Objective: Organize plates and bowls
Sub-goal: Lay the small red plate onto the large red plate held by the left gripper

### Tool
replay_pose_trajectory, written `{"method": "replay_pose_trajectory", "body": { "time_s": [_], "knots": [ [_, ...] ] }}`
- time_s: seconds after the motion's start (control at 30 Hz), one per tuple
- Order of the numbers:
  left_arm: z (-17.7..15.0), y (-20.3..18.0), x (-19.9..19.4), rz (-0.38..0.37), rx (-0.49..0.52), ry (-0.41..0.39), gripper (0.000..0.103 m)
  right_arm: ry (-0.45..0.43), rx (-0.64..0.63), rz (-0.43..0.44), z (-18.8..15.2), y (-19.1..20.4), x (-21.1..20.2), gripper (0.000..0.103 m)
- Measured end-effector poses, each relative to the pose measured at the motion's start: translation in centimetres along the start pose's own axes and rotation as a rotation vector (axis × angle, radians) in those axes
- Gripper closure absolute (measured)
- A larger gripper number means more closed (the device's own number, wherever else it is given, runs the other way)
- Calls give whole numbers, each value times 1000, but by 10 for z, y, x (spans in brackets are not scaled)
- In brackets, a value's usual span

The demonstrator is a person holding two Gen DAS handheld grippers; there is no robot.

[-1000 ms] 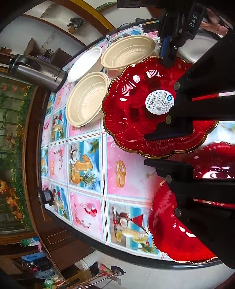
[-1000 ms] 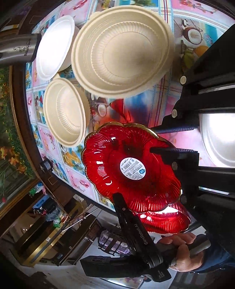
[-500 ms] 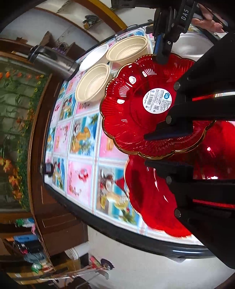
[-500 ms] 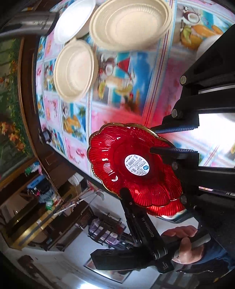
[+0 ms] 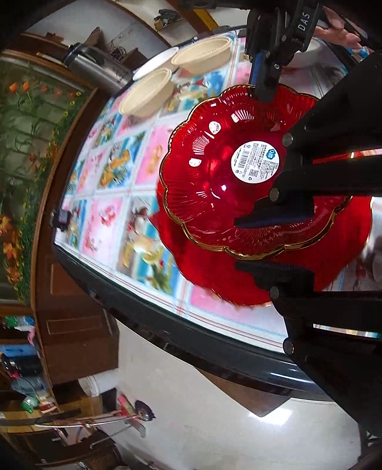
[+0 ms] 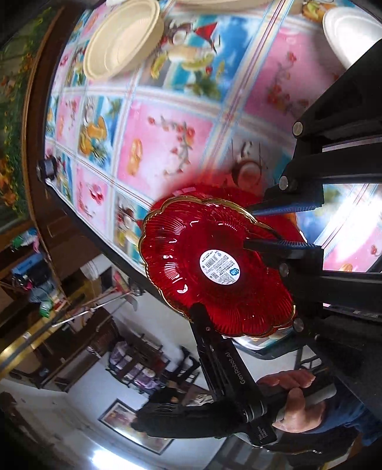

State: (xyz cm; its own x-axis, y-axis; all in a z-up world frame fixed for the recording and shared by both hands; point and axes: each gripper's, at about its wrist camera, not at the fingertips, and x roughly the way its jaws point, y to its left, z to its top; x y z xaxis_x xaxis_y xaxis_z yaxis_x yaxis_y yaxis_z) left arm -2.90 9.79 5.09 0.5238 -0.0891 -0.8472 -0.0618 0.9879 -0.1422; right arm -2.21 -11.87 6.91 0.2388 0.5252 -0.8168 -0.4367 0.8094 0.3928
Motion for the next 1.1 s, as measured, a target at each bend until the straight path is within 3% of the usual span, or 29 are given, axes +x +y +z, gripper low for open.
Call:
{"method": "replay_pose_trajectory", "body": {
  "time_s": [0.27, 0.5, 0.67, 0.83, 1.1],
  "knots": [
    [-6, 12, 11, 26, 4, 15, 85, 38, -56, -49, -1, 14, 26, 85],
    [-8, 2, 14, 117, 89, 2, 85, 56, -139, -117, -1, 27, 32, 82],
    [-7, -3, 16, 123, 121, 24, 72, 84, -222, -185, -2, 40, 37, 75],
    [-5, -18, 22, 128, 193, 72, 45, 138, -289, -216, 0, 49, 42, 63],
    [-5, -26, 26, 146, 234, 94, 37, 139, -295, -181, 1, 49, 33, 50]
  ]
}}
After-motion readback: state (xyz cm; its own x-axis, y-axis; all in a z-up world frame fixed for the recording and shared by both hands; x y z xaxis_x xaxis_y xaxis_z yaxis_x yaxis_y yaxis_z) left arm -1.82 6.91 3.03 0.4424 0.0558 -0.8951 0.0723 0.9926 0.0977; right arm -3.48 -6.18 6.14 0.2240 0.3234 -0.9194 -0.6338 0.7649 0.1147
